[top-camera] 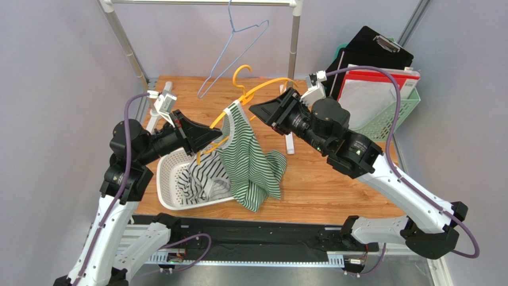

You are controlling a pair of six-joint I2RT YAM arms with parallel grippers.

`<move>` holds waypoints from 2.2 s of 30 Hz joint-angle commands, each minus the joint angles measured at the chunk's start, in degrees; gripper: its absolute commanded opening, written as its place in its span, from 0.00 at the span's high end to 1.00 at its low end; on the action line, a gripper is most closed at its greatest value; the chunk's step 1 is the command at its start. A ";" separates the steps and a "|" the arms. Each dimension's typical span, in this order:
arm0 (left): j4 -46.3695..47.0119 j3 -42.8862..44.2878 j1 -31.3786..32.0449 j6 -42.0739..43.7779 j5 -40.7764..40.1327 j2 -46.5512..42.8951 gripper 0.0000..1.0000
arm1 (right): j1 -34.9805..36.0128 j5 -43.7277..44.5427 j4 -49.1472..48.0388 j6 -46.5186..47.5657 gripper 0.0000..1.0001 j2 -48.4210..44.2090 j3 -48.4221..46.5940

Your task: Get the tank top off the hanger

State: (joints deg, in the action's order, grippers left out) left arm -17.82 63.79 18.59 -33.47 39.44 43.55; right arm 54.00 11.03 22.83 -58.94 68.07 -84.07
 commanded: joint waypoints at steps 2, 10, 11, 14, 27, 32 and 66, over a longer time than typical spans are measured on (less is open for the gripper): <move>1.48 -0.16 0.31 4.38 -0.86 -1.45 1.00 | 0.23 5.15 -5.50 -2.67 0.58 0.57 -0.57; -0.72 -0.60 0.31 6.93 -2.18 -1.45 1.00 | 0.32 1.98 -6.92 -4.25 0.67 3.38 -3.03; -0.72 -0.60 0.31 6.93 -2.00 -1.28 1.00 | 0.32 1.89 -6.83 -4.43 0.67 3.56 -3.11; -0.72 -0.33 0.31 6.84 -1.82 -1.45 1.00 | 0.23 1.90 -7.27 -5.05 0.67 4.52 -3.29; -0.37 -1.39 0.48 7.46 1.95 -2.42 1.00 | 0.32 1.54 -8.33 -7.50 0.71 8.92 -5.66; -0.19 -2.27 0.48 8.16 3.09 -3.38 1.00 | 0.32 2.86 -10.00 -11.28 0.79 8.74 -4.08; -4.15 -3.32 5.85 14.14 -1.91 -9.88 0.43 | -0.21 1.02 -17.38 -16.56 1.00 4.27 5.23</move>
State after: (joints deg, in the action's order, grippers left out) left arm -20.93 59.31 23.57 -21.50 36.34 37.15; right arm 54.30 12.38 9.34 -78.00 76.01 -80.58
